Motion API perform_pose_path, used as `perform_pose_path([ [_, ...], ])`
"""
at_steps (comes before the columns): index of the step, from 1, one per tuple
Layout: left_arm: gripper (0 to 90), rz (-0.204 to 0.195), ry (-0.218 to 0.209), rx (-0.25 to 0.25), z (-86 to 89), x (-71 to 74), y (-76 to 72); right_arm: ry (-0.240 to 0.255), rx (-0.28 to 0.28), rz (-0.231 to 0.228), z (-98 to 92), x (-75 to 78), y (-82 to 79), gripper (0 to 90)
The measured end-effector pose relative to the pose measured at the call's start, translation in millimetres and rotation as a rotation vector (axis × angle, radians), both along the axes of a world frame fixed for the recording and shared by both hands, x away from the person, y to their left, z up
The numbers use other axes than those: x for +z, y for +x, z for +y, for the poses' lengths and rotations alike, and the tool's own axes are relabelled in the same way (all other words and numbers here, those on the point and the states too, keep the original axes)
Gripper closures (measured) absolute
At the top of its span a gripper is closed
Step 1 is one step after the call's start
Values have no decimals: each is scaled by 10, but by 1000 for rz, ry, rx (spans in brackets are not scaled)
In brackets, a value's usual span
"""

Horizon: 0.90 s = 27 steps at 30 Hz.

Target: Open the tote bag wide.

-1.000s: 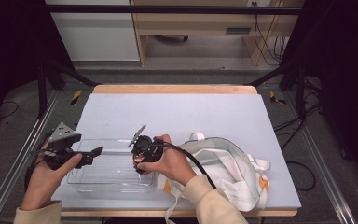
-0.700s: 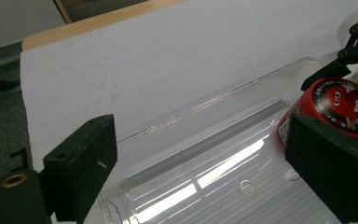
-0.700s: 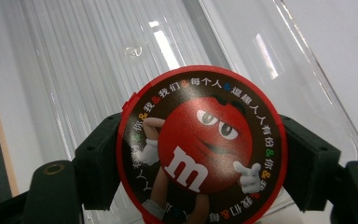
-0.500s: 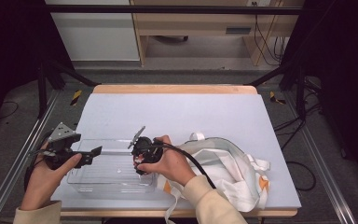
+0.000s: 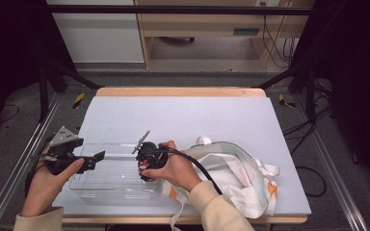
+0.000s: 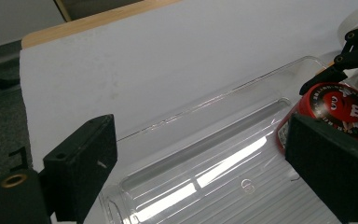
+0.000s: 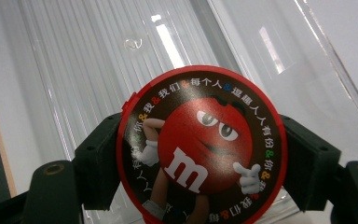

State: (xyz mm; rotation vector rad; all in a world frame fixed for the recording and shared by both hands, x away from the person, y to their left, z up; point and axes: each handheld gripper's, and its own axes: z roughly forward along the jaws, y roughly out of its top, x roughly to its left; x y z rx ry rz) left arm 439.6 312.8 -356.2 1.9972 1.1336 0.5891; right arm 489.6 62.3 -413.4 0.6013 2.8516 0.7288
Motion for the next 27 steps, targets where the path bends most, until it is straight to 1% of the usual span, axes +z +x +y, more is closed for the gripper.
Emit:
perform_pose_path([
  [11,93,0,-3,-1,4,3,-3,2,-4,8,-2,-2,12,254],
  [20,93,2,-1,-5,-3,-1,0,-13,2,-4,6,-5,7,251],
  [27,92,2,-1,-4,0,2,-2,-11,-6,-2,10,-1,6,236],
])
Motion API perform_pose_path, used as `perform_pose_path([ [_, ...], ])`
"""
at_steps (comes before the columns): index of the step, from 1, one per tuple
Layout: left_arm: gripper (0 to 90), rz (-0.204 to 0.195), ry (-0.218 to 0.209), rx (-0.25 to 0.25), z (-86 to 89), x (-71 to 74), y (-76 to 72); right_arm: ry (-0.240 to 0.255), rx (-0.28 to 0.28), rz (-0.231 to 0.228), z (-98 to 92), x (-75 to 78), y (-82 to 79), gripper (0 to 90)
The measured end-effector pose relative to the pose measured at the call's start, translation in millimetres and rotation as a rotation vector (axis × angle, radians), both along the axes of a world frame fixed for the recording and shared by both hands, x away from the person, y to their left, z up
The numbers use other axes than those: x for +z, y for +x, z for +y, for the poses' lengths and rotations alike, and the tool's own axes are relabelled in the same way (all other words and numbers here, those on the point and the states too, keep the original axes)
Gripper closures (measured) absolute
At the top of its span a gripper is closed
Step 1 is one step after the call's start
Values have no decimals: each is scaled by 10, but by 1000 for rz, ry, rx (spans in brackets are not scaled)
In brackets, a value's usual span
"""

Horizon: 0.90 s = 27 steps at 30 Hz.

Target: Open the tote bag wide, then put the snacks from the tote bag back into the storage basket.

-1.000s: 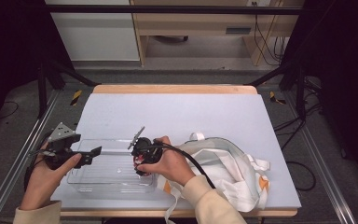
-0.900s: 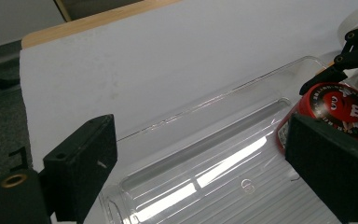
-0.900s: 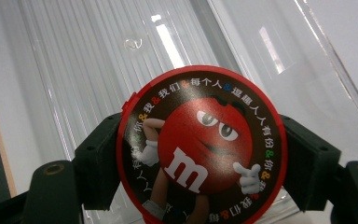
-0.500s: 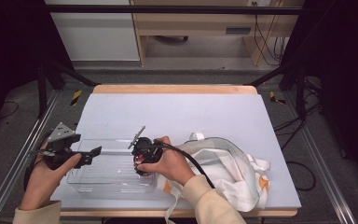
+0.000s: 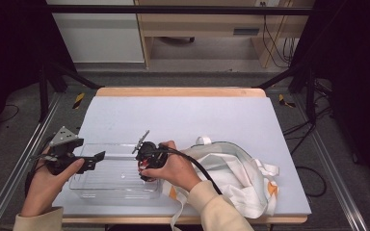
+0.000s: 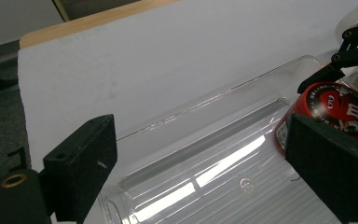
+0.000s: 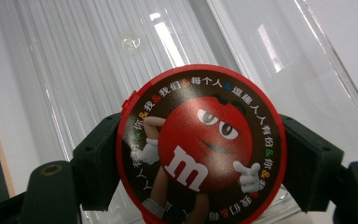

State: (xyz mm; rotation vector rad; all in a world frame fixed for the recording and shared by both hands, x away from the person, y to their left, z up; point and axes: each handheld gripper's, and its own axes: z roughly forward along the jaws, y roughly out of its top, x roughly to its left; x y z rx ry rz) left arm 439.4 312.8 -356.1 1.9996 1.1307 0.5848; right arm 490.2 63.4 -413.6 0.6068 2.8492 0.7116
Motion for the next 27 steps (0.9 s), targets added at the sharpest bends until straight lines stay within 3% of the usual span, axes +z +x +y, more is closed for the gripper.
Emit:
perform_pose_path([
  [5,93,-1,-4,1,6,1,-1,-1,8,-24,8,15,-27,135],
  [9,92,-1,-2,1,8,8,-7,0,9,-39,1,27,-30,105],
  [27,92,-5,-1,3,26,21,-18,64,-1,-56,-58,172,-77,97],
])
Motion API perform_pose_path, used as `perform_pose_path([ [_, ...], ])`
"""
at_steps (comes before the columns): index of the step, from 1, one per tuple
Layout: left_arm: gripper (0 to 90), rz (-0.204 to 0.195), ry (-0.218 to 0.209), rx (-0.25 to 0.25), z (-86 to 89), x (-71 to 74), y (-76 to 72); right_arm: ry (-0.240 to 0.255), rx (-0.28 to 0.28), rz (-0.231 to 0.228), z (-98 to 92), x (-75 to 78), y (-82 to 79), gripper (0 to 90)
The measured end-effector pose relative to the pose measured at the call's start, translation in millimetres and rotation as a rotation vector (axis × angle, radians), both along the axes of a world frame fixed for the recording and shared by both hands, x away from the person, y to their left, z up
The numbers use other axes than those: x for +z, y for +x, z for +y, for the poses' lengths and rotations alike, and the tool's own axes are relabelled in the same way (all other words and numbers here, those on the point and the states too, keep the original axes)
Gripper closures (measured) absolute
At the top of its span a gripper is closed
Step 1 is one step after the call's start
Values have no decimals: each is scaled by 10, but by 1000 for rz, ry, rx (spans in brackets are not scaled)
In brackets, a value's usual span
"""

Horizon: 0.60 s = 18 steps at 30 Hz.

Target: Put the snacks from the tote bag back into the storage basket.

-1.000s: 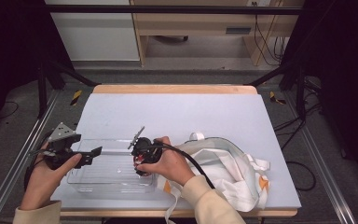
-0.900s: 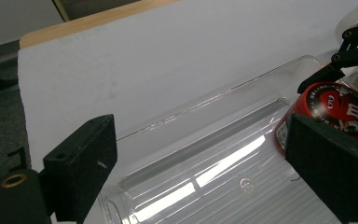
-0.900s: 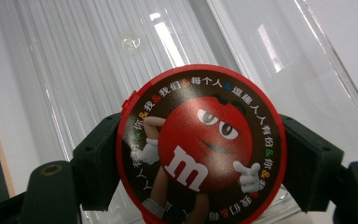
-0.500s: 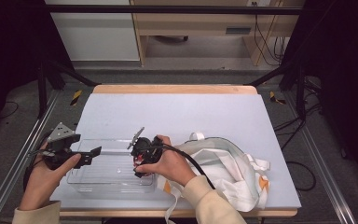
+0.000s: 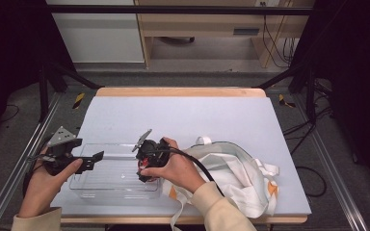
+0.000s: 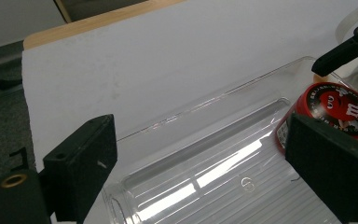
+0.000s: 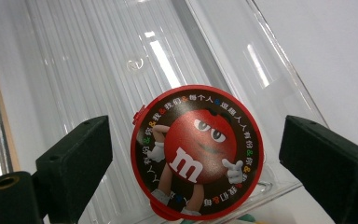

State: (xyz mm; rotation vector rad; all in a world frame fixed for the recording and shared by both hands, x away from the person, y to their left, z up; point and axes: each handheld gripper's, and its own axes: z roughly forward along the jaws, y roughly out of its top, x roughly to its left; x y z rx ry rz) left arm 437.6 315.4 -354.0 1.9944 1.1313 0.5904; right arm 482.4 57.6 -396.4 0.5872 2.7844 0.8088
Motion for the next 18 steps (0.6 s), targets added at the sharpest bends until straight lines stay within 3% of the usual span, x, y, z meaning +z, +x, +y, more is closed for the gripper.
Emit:
perform_pose_path([
  [18,91,3,4,2,25,6,-4,57,-19,-38,-110,200,-92,93],
])
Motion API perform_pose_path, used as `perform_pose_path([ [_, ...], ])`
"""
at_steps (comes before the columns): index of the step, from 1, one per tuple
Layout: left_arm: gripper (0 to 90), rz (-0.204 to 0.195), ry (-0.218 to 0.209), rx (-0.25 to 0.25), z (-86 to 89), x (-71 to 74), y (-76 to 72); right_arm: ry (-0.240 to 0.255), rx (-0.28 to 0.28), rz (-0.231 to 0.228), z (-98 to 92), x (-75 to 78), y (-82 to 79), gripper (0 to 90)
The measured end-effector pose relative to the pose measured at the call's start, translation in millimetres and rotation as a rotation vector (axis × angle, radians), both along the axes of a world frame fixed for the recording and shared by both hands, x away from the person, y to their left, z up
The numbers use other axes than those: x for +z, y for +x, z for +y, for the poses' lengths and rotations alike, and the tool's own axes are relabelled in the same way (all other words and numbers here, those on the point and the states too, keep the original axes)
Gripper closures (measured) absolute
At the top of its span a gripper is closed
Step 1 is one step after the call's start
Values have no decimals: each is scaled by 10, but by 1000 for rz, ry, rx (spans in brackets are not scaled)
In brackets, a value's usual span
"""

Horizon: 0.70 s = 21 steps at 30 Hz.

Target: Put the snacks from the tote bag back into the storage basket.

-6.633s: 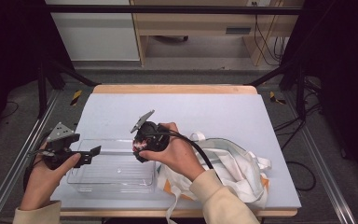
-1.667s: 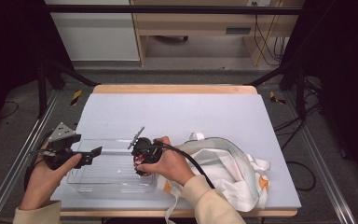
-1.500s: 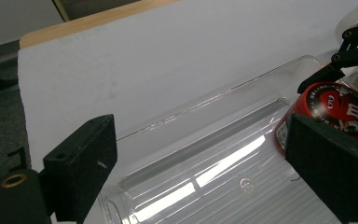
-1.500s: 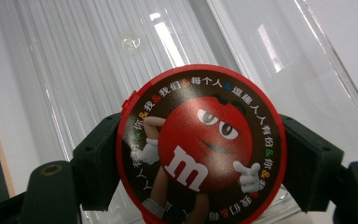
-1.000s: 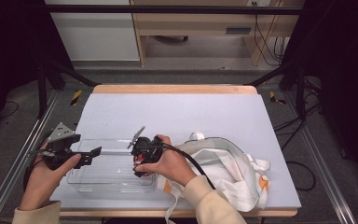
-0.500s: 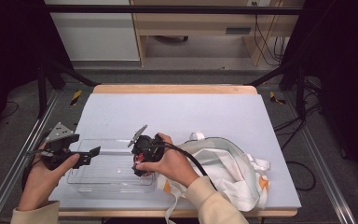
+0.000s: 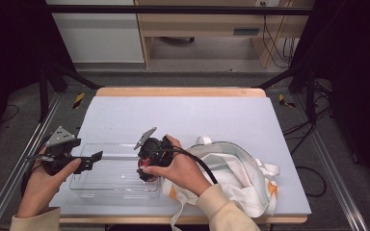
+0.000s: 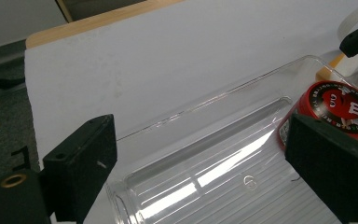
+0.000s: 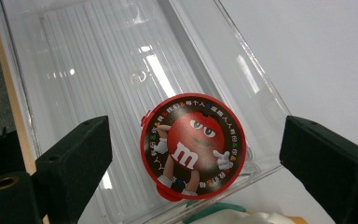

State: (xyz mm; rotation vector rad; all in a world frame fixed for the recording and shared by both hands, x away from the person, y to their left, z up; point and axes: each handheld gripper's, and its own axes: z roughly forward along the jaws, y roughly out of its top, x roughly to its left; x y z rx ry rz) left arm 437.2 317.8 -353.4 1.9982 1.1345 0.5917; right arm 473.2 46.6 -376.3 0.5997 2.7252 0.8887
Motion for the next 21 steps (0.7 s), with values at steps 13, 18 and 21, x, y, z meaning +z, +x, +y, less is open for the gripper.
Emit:
perform_pose_path([
  [13,88,0,3,-2,-6,-1,0,40,-36,-29,-121,144,-14,87],
  [18,87,0,10,-2,-21,-6,-2,71,-51,-47,-220,233,-29,84],
  [21,86,3,12,-6,-39,-5,-6,84,-67,-56,-303,303,-46,83],
])
